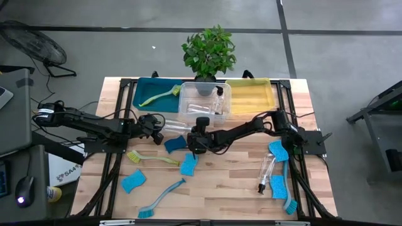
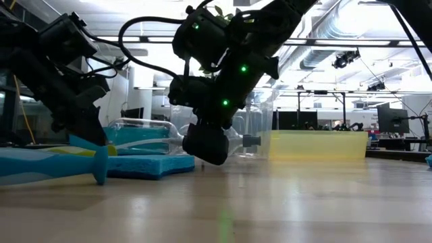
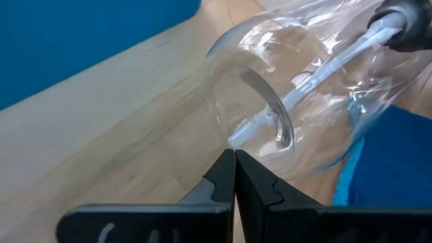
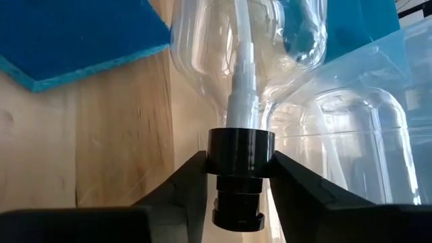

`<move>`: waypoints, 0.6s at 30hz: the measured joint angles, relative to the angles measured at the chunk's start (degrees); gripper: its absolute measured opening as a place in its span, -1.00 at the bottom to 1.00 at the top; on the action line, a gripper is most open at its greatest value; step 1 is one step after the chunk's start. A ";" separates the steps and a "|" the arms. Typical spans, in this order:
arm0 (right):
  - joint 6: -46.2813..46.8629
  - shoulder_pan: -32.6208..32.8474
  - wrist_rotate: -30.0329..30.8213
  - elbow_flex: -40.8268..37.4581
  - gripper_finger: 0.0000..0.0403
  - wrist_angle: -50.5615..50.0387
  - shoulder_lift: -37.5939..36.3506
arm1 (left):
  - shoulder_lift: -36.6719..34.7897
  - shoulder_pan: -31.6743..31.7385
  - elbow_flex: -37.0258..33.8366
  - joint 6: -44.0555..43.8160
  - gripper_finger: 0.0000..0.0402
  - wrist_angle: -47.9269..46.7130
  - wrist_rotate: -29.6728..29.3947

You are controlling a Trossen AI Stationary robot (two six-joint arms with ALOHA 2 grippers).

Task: Pick & Place Kitchen Sink Supplies
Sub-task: Put the transparent soap dispenser into the transparent bin

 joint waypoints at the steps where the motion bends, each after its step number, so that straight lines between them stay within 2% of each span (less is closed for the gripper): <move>1: 0.36 0.11 0.13 0.00 -0.35 -0.02 0.00 | 0.00 0.01 0.00 0.00 -1.00 0.01 -0.01; 18: 1.95 2.51 3.12 -0.02 -0.37 -1.68 -0.11 | -0.22 -0.02 0.00 0.45 -1.00 0.16 1.04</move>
